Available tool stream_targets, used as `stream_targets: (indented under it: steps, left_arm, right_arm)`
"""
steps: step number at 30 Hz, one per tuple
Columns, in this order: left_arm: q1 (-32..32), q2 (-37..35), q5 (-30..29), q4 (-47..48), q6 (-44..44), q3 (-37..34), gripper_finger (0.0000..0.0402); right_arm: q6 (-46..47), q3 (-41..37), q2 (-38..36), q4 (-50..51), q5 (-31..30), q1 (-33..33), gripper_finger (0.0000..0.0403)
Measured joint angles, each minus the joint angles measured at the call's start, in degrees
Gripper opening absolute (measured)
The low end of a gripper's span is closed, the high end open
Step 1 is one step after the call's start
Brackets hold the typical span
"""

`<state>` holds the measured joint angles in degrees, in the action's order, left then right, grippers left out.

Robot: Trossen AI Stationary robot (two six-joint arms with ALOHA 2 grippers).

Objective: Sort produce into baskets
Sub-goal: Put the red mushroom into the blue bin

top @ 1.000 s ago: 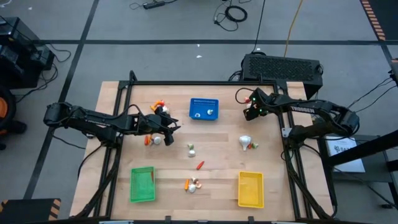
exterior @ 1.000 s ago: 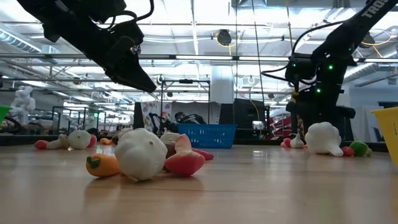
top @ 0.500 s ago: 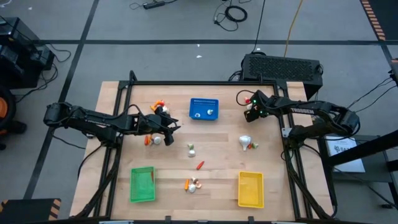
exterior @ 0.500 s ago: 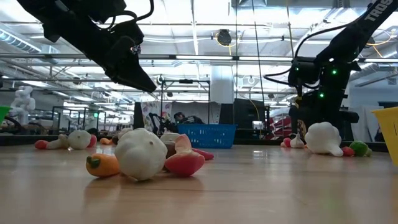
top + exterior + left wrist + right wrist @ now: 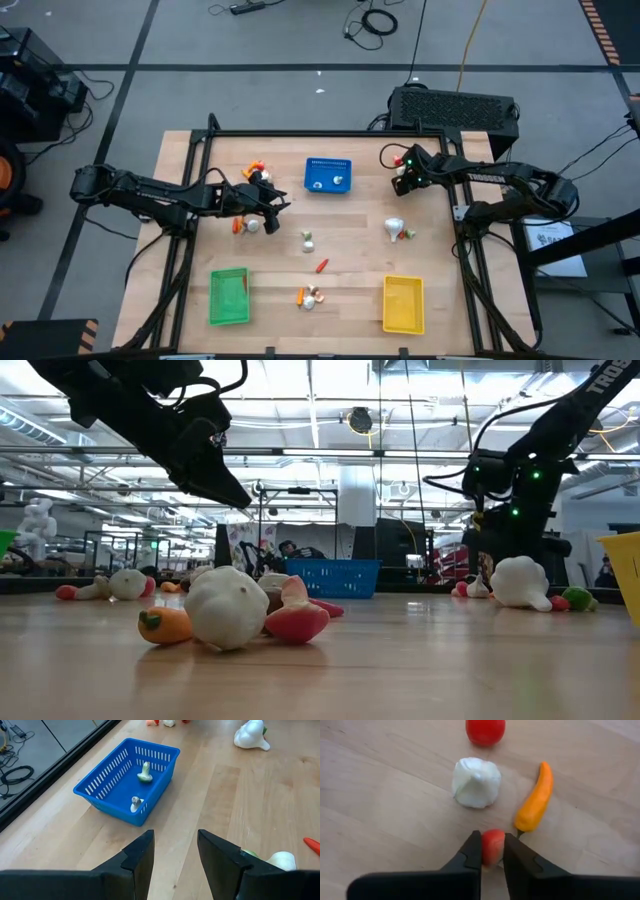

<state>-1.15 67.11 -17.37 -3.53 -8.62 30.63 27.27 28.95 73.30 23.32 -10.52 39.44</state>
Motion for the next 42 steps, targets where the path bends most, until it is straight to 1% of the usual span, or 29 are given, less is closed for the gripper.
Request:
stream_targets:
  steps: [3,8,13,19,22,26,31,35,40,42]
  left_arm:
    - [0.0,0.0,0.0,0.0,0.0,0.0,0.016]
    - [0.0,0.0,0.0,0.0,0.0,0.0,0.016]
    - [0.0,0.0,0.0,0.0,0.0,0.0,0.016]
    - [0.0,0.0,0.0,0.0,0.0,0.0,0.016]
    - [0.0,0.0,0.0,0.0,0.0,0.0,0.016]
    - [0.0,0.0,0.0,-0.4,0.0,0.0,0.016]
    - [0.0,0.0,-0.4,-0.4,0.0,0.0,0.016]
    - [0.0,0.0,-0.8,-0.3,0.1,0.0,0.016]
    - [-0.1,0.0,-1.5,0.7,0.5,0.0,0.016]
    - [-0.1,0.0,-2.0,1.7,0.7,0.0,0.016]
  right_arm:
    - [-0.5,0.9,0.0,0.4,0.7,-0.1,0.0032]
    - [-1.4,4.6,0.0,0.3,6.4,-0.5,0.004]
    - [-1.4,8.3,0.0,-2.7,9.0,-4.2,0.0042]
    - [1.2,8.9,0.2,-17.3,9.4,-11.0,0.0042]
    - [1.9,8.9,1.5,-24.3,9.3,-14.2,0.0043]
    - [1.7,9.0,5.6,-32.3,9.3,-17.7,0.0043]
    - [0.5,9.0,12.7,-40.6,9.3,-19.9,0.0043]
    - [-3.8,12.7,16.4,-40.7,9.1,-20.5,0.0043]
    - [-9.6,18.9,17.4,-37.1,8.7,-20.6,0.0043]
    - [-11.7,20.9,17.4,-34.9,7.2,-20.6,0.0043]
